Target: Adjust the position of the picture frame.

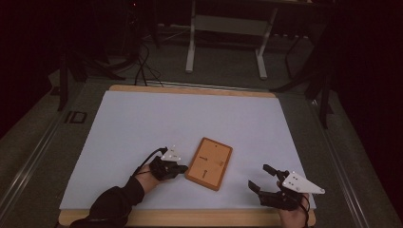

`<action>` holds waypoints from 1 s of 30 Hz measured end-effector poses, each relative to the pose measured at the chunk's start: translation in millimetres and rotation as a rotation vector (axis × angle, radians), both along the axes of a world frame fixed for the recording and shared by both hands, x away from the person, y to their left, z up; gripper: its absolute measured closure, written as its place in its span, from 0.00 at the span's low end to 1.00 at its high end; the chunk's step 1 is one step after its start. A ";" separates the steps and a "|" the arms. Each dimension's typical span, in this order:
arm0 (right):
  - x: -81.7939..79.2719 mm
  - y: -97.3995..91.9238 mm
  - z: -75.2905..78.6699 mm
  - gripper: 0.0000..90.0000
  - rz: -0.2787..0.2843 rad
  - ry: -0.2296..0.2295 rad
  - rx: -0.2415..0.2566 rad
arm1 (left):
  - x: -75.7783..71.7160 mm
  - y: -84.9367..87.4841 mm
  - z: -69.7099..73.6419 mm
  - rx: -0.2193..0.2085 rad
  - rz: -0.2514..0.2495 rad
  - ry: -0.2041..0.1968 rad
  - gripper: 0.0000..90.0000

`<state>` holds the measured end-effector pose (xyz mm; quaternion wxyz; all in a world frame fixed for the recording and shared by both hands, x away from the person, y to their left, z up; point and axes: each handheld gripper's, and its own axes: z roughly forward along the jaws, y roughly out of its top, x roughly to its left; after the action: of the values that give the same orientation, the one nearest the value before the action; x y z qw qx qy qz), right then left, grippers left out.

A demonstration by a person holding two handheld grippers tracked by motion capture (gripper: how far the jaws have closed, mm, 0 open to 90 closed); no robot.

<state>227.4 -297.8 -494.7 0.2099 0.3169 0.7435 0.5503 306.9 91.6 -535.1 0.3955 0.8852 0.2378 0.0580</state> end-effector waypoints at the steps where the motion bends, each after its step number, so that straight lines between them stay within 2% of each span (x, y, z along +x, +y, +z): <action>1: 0.1 -0.2 0.0 0.19 -0.001 -0.001 0.001 | -1.9 -2.3 0.1 -0.003 -0.009 0.005 1.00; 3: 0.3 -0.3 -0.1 0.19 -0.001 -0.001 0.001 | -5.9 -7.3 1.0 -0.006 -0.035 0.013 1.00; 11: -0.1 0.2 -0.1 0.19 -0.001 0.000 0.000 | -17.5 -26.5 6.8 -0.021 -0.104 0.004 1.00; 16: -0.7 -1.0 0.4 0.19 -0.004 -0.001 0.004 | -19.8 -25.4 6.0 0.002 -0.105 -0.002 1.00; 18: -0.1 -1.4 0.0 0.19 -0.003 0.000 0.007 | -19.3 -23.0 4.4 0.012 -0.101 0.008 1.00; 21: -0.1 -0.5 0.2 0.19 -0.001 -0.001 0.005 | -21.2 -24.3 2.5 0.034 -0.120 0.010 1.00; 27: 0.0 -0.1 -0.1 0.19 -0.002 0.000 0.003 | -20.3 -29.2 4.9 0.019 -0.117 0.011 1.00; 30: 0.3 0.7 -0.4 0.19 0.000 0.002 0.002 | -21.1 -36.6 5.9 0.019 -0.136 0.008 1.00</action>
<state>227.7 -297.1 -495.1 0.2087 0.3179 0.7430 0.5507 285.8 55.0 -529.2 0.3891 0.9033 0.1782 0.0298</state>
